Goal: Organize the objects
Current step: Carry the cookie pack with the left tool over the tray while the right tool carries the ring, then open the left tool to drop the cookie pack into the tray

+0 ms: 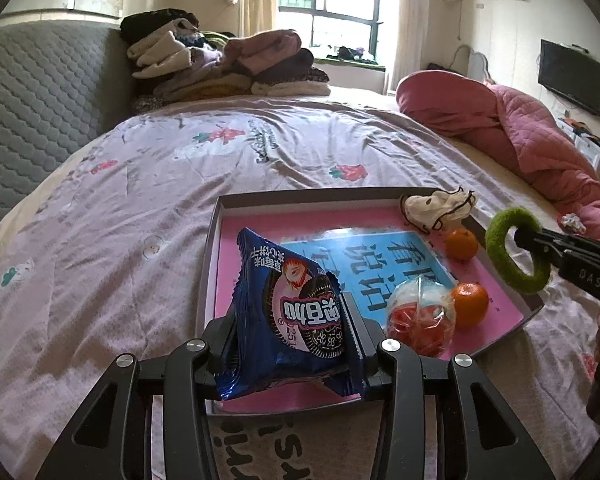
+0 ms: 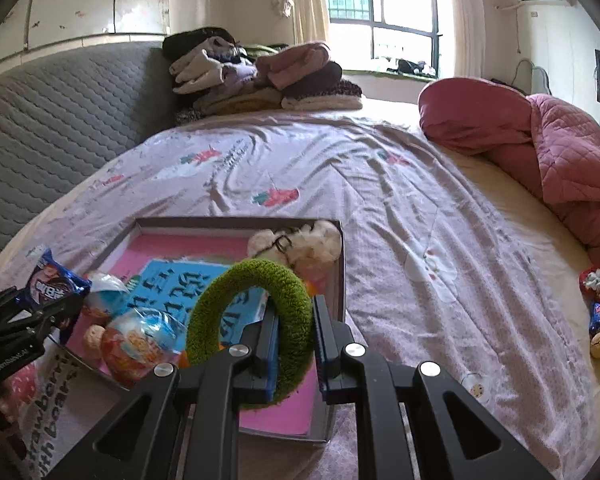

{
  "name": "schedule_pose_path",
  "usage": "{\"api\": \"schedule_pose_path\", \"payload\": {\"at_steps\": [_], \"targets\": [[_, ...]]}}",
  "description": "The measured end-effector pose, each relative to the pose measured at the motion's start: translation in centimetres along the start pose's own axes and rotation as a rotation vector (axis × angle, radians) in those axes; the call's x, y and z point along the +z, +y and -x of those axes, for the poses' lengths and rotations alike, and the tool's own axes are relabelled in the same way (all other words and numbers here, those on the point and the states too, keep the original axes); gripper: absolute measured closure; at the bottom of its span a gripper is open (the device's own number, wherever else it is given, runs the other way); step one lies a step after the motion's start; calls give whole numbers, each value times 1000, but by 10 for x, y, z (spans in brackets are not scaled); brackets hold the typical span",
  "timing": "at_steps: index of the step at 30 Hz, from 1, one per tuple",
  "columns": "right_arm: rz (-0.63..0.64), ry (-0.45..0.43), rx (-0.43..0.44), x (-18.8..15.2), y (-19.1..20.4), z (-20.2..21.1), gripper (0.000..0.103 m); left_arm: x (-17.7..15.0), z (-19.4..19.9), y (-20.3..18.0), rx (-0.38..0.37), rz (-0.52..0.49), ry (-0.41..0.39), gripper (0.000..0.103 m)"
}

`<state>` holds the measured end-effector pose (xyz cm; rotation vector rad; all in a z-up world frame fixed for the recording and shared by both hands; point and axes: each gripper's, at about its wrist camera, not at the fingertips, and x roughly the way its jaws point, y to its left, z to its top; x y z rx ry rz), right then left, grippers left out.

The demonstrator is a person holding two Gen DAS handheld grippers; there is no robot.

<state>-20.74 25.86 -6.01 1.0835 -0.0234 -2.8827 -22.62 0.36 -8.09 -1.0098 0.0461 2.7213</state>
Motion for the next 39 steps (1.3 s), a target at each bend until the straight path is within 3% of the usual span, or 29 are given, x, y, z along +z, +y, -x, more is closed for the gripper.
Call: {"api": "schedule_pose_path", "payload": {"at_steps": [18, 39], "targets": [[195, 51, -168, -18, 20, -20, 87, -11, -9, 6, 16, 16, 15, 58], [201, 103, -161, -25, 20, -28, 87, -19, -23, 11, 20, 36, 64, 56]]}}
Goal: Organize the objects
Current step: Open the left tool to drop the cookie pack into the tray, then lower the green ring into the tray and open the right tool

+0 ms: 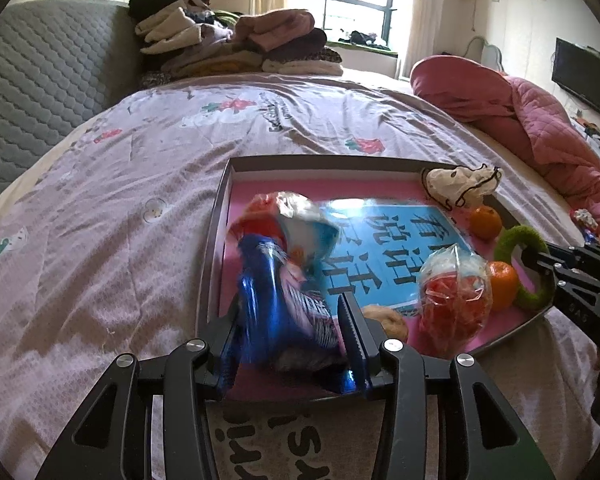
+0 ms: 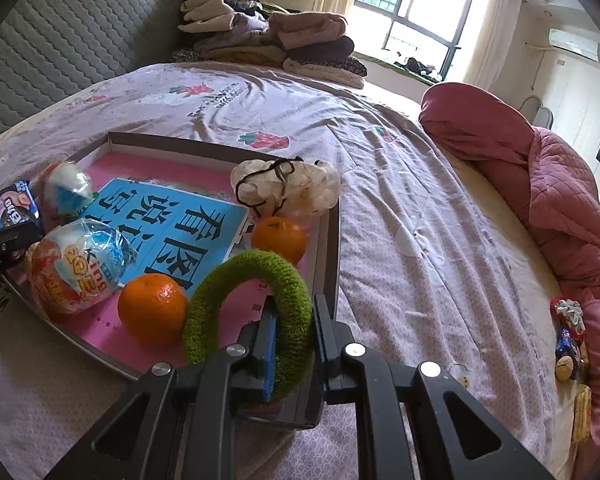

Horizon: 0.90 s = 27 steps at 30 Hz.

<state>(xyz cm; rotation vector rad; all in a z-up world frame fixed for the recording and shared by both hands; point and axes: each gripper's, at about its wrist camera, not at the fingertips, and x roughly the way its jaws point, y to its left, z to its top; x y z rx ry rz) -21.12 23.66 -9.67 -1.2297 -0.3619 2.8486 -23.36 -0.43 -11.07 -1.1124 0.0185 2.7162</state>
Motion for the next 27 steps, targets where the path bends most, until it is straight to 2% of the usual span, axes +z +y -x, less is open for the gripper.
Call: {"api": "schedule_pose_path", "payload": {"at_steps": [18, 27], "targets": [[-9, 0, 4, -1, -2, 2, 85, 0, 1, -3, 16, -15, 8, 56], [-13, -8, 24, 1, 0, 5, 77, 0, 2, -3, 20, -13, 8, 56]]}}
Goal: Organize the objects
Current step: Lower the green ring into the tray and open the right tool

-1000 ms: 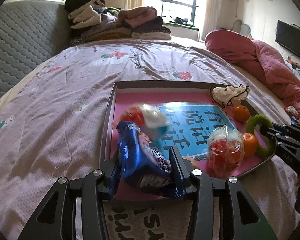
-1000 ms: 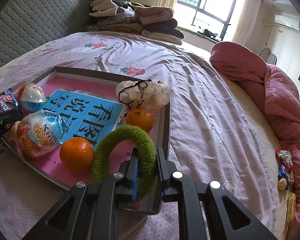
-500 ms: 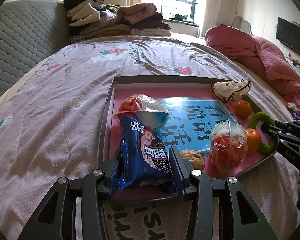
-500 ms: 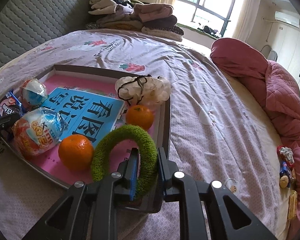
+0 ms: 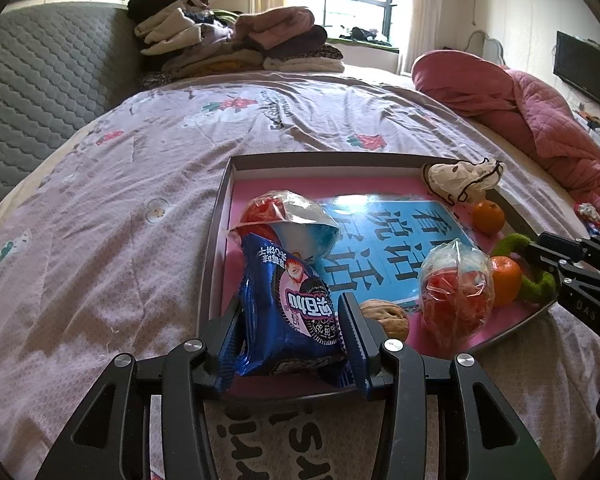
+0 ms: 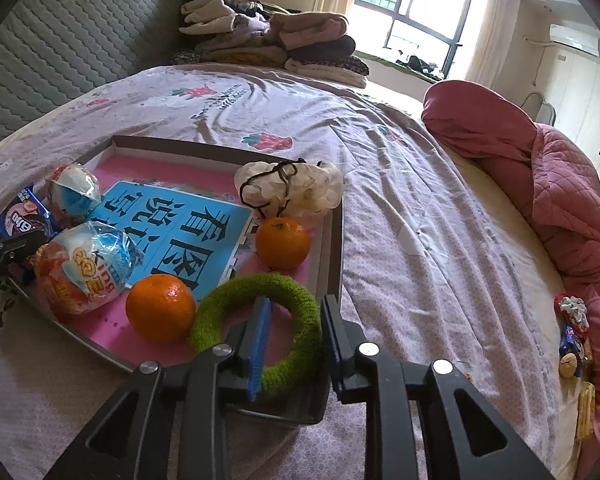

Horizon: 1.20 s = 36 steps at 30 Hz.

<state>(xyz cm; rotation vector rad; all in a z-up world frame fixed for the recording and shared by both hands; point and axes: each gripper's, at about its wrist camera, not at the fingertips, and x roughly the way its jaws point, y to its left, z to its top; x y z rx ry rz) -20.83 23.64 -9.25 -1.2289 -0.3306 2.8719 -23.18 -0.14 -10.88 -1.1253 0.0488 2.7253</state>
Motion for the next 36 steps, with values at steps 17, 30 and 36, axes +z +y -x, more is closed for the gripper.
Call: {"api": "schedule_pose_path", "payload": {"at_steps": [17, 30, 36], "targets": [[-48, -8, 9, 0, -6, 4, 68, 1, 7, -2, 4, 0, 1, 51], [-59, -51, 16, 2, -4, 15, 61, 5, 14, -2, 3, 10, 1, 43], [-81, -85, 33, 6, -7, 26, 57, 8, 26, -7, 6, -2, -26, 37]]}}
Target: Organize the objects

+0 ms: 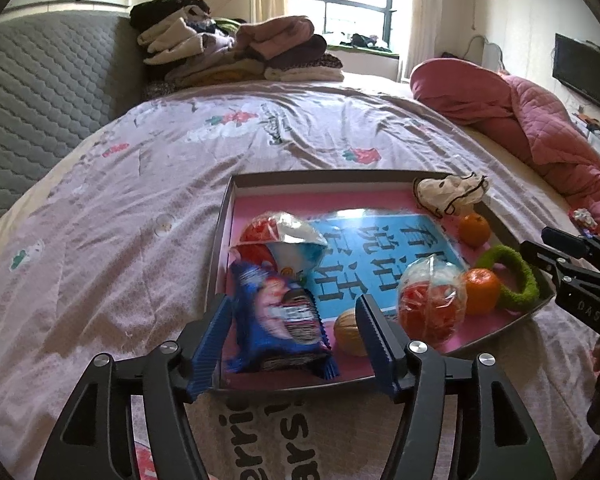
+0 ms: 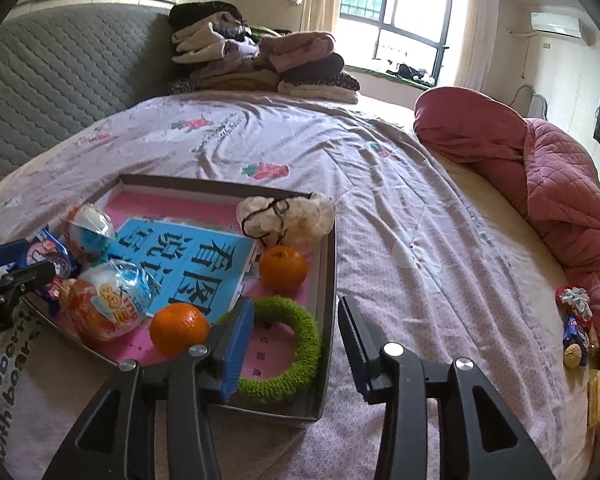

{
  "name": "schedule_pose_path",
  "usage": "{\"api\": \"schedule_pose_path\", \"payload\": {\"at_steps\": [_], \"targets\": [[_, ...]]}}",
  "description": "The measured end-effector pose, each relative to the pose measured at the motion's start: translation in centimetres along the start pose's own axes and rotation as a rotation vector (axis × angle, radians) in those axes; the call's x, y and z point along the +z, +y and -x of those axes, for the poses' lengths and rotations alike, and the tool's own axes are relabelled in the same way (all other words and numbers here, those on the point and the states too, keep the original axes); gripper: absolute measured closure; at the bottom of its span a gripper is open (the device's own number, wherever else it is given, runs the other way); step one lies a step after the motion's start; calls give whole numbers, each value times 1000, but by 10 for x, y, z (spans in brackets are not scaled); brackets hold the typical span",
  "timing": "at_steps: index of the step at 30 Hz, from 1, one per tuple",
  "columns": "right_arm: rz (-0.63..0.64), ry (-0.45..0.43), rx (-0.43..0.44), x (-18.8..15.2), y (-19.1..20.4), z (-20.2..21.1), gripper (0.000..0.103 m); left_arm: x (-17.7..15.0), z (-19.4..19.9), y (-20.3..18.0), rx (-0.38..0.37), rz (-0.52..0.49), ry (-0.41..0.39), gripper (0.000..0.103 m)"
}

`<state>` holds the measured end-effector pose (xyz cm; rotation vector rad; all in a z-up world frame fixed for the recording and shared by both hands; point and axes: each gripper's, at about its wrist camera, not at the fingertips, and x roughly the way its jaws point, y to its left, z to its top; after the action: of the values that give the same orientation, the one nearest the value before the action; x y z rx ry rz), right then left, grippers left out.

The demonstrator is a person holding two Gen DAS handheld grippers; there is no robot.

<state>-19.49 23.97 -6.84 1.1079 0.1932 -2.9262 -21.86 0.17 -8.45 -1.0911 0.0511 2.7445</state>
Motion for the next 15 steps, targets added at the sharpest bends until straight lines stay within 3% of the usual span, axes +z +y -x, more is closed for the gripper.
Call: {"api": "schedule_pose_path", "payload": {"at_steps": [15], "targets": [[-54, -79, 37, 6, -3, 27, 56, 14, 36, -2, -12, 14, -87, 30]]}}
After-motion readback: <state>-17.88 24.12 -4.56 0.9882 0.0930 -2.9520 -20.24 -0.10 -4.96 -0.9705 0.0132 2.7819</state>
